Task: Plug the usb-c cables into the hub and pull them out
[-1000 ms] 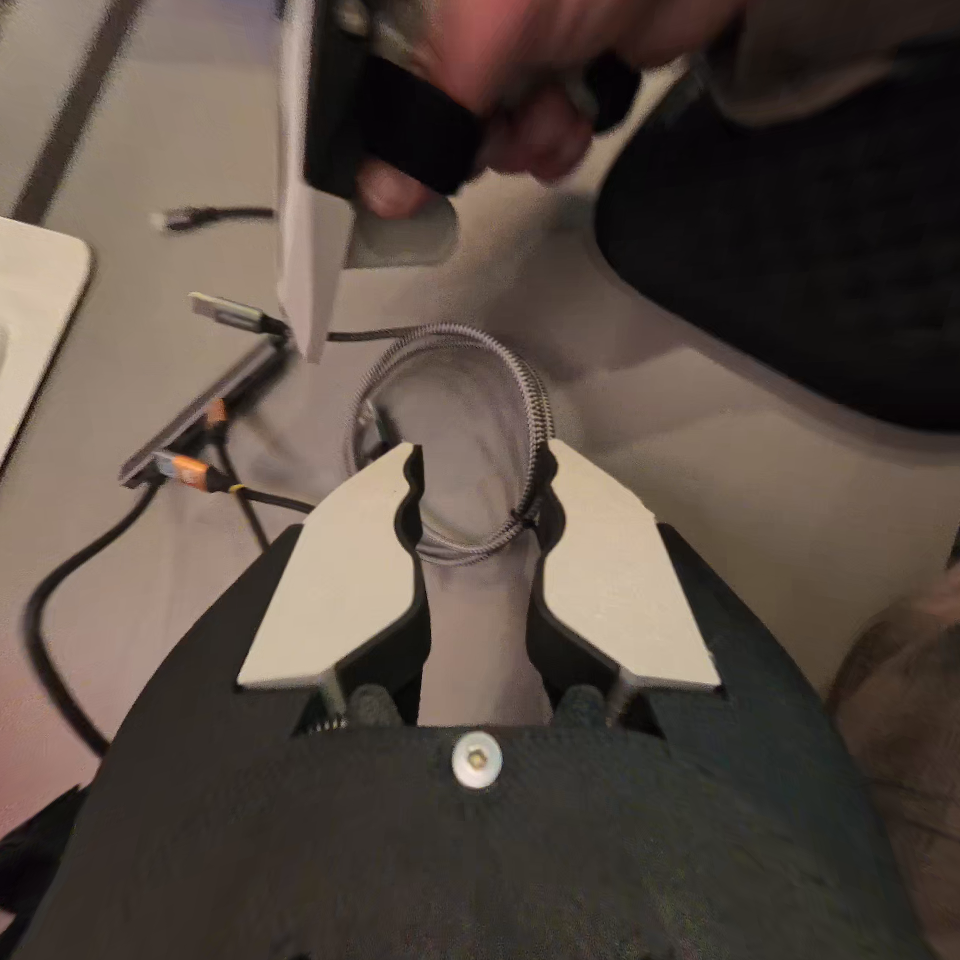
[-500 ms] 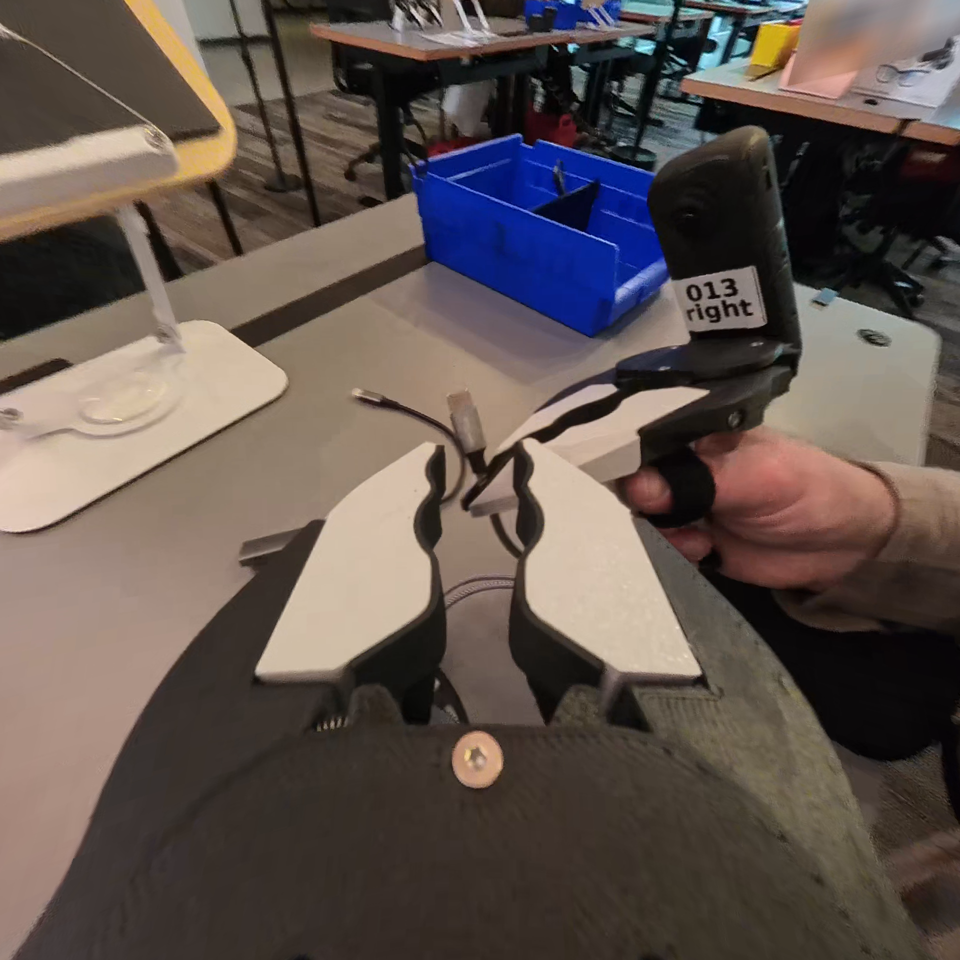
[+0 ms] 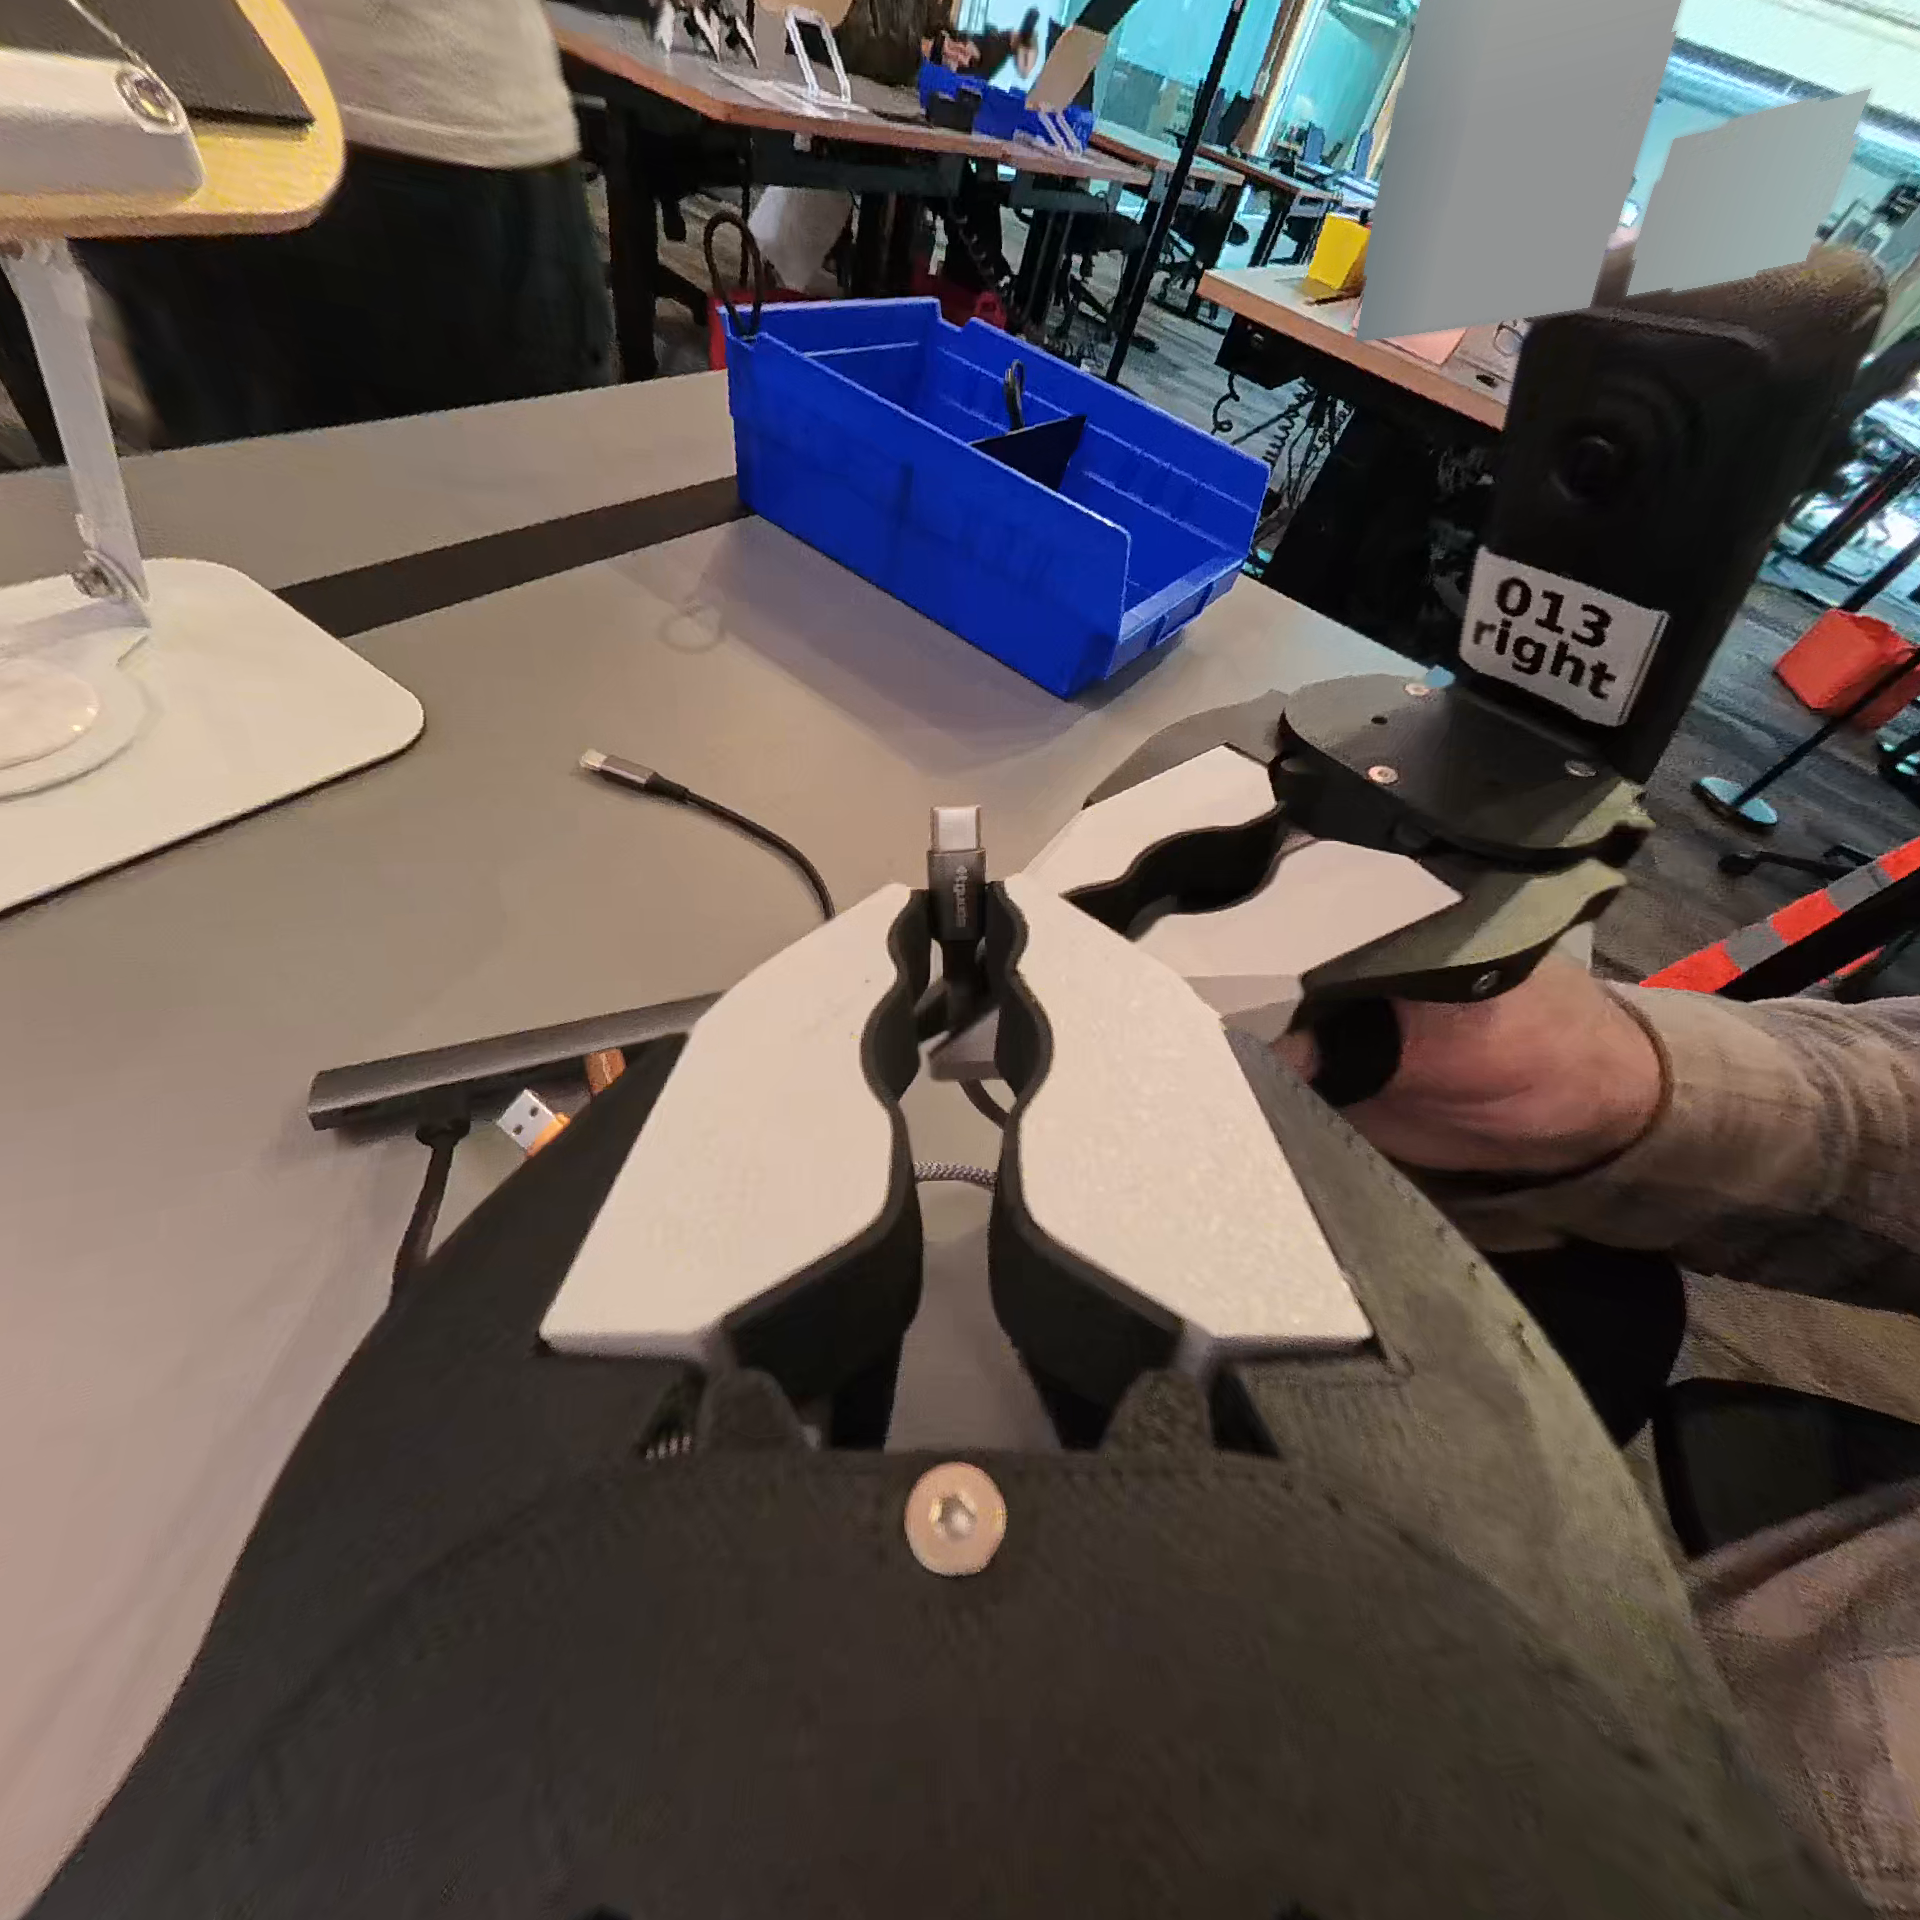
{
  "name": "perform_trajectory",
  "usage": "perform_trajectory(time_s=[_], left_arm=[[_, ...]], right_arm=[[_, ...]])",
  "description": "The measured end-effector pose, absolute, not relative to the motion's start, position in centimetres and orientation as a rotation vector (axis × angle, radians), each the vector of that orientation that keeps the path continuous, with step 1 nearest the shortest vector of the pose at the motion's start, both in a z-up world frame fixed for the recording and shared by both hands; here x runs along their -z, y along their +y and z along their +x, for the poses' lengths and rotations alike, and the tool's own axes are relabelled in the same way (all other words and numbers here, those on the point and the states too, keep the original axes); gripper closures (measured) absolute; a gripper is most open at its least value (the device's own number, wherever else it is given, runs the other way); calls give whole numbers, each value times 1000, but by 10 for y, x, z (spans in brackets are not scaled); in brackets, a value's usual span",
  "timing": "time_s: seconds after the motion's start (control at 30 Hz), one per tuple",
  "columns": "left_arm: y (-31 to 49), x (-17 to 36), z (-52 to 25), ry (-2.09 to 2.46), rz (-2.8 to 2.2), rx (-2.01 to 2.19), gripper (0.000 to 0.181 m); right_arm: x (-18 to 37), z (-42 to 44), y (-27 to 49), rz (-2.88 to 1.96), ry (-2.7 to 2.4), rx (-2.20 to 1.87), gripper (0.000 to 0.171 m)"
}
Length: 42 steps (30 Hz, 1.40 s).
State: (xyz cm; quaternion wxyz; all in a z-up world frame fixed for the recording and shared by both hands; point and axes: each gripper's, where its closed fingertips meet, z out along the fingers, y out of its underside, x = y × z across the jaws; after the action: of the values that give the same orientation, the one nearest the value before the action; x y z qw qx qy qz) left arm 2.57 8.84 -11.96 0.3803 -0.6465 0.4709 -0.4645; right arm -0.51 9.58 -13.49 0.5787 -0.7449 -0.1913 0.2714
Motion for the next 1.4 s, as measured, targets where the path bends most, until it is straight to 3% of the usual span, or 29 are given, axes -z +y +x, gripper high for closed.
perform_trajectory(time_s=[0.1,0.3,0.43,0.73,0.97,1.03,1.13,1.4], left_arm=[[90,120,24,1231,-1631,1132,171],[103,119,17,1338,-1536,799,171],[105,119,18,1438,-1380,423,171],[98,131,19,1584,-1196,159,171],[97,121,20,1527,-1126,225,171],[98,113,17,1487,-1092,248,154],[86,106,14,1505,-1007,361,147],[54,81,2,1540,-724,420,168]], right_arm=[[134,-1,91,-1764,-495,-615,143],[108,28,81,-1808,-577,-571,143],[111,16,85,-1915,-509,-850,135],[119,6,94,-1869,-452,-1103,167],[110,6,95,-1782,-395,-1220,168],[100,5,91,-1694,-338,-1371,168],[78,-1,76,-1500,-278,-1658,168],[83,-11,61,-1333,-215,-1960,168]])
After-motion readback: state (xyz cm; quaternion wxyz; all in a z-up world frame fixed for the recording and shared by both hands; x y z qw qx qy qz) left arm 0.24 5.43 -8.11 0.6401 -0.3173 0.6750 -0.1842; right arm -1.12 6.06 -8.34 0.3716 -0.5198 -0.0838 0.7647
